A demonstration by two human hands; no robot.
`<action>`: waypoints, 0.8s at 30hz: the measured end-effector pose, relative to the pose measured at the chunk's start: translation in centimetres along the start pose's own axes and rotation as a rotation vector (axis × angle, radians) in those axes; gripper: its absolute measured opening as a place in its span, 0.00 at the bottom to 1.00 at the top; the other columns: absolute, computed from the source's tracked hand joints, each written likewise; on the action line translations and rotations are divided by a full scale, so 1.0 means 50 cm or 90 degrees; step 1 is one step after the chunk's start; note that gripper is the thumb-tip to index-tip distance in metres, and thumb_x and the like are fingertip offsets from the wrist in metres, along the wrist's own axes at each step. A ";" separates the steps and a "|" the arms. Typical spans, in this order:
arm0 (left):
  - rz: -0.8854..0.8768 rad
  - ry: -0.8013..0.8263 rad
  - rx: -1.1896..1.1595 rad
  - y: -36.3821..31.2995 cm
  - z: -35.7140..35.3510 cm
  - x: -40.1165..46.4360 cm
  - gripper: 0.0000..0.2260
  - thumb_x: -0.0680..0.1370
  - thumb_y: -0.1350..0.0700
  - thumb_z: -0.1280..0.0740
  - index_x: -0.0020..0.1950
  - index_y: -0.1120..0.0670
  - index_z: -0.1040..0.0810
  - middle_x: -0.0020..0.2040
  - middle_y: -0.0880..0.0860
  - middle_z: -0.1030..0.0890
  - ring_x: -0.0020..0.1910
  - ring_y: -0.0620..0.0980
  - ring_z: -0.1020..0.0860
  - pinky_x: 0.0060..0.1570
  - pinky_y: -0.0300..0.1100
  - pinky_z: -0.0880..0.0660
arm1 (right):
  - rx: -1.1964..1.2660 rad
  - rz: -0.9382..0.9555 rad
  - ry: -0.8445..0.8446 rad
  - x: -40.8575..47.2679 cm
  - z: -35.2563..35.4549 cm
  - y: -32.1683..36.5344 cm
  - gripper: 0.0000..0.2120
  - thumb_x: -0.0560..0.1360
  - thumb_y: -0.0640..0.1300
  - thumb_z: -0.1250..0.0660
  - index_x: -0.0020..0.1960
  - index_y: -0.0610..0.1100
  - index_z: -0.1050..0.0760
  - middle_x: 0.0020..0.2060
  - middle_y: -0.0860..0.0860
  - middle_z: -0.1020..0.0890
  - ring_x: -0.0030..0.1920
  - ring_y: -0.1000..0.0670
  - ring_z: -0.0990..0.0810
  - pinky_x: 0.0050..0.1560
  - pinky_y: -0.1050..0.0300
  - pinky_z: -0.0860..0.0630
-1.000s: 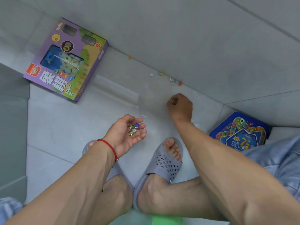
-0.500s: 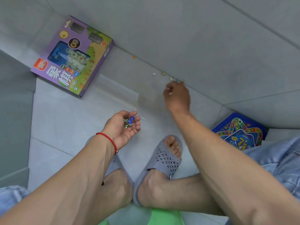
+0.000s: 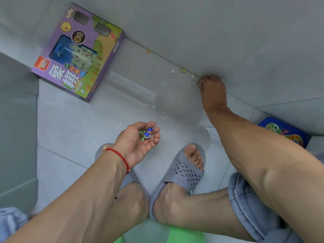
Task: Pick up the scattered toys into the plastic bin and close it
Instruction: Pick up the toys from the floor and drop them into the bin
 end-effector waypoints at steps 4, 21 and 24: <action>0.002 -0.002 0.004 0.002 0.000 -0.002 0.12 0.83 0.58 0.42 0.51 0.61 0.20 0.44 0.59 0.19 0.38 0.54 0.21 0.35 0.41 0.20 | -0.032 -0.010 0.043 0.010 -0.002 -0.002 0.13 0.81 0.42 0.40 0.52 0.36 0.19 0.49 0.36 0.19 0.51 0.35 0.21 0.49 0.46 0.27; -0.042 -0.053 -0.052 -0.025 0.013 -0.032 0.20 0.84 0.51 0.46 0.50 0.62 0.20 0.46 0.61 0.19 0.42 0.57 0.20 0.45 0.47 0.21 | 0.038 -0.009 0.211 -0.112 -0.056 0.041 0.07 0.81 0.37 0.42 0.54 0.35 0.27 0.50 0.36 0.23 0.50 0.35 0.22 0.42 0.52 0.35; -0.053 -0.067 -0.063 -0.023 0.021 -0.037 0.19 0.84 0.52 0.46 0.50 0.62 0.20 0.45 0.60 0.19 0.42 0.56 0.20 0.45 0.47 0.21 | 0.078 -0.023 0.193 -0.118 -0.045 0.059 0.10 0.81 0.41 0.40 0.58 0.35 0.29 0.52 0.37 0.23 0.50 0.34 0.23 0.45 0.47 0.27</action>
Point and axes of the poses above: each hand's wrist, its own x-axis towards the middle knuckle, its own z-axis out of the back of the hand, y = z × x, the point moved 8 cm from there along x, towards the middle knuckle
